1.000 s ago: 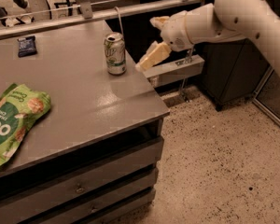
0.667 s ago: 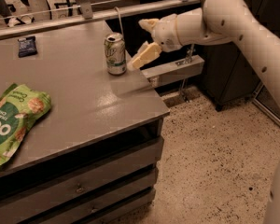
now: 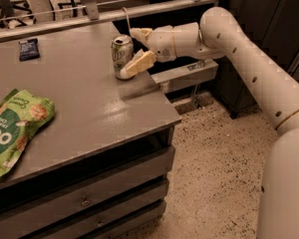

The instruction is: Knock 7up can over

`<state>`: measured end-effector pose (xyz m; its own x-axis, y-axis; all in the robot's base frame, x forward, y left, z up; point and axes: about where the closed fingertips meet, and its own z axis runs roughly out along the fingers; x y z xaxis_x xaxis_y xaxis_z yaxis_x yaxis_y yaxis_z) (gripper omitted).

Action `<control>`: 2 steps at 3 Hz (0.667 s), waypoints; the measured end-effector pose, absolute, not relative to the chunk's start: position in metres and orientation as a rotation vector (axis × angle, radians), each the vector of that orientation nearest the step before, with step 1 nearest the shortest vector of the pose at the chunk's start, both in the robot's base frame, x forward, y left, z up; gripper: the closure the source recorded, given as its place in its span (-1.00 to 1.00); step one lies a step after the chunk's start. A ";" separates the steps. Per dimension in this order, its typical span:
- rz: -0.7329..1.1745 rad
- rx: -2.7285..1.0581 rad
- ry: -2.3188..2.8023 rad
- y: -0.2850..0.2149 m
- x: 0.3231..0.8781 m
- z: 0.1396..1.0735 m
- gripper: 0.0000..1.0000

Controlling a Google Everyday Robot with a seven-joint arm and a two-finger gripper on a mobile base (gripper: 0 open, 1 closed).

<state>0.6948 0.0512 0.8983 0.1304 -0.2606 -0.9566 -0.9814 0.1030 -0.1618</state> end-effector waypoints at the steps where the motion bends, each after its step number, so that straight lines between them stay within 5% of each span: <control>1: 0.956 -1.368 1.246 0.079 0.685 0.907 -1.00; 2: 1.014 -1.396 1.125 0.114 0.674 0.930 -1.00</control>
Offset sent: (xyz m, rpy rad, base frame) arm -0.0325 0.0975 0.0610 0.2020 -0.1013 0.2593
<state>0.6742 0.1139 0.9300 0.2052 -0.1093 -0.9726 -0.9787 -0.0316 -0.2029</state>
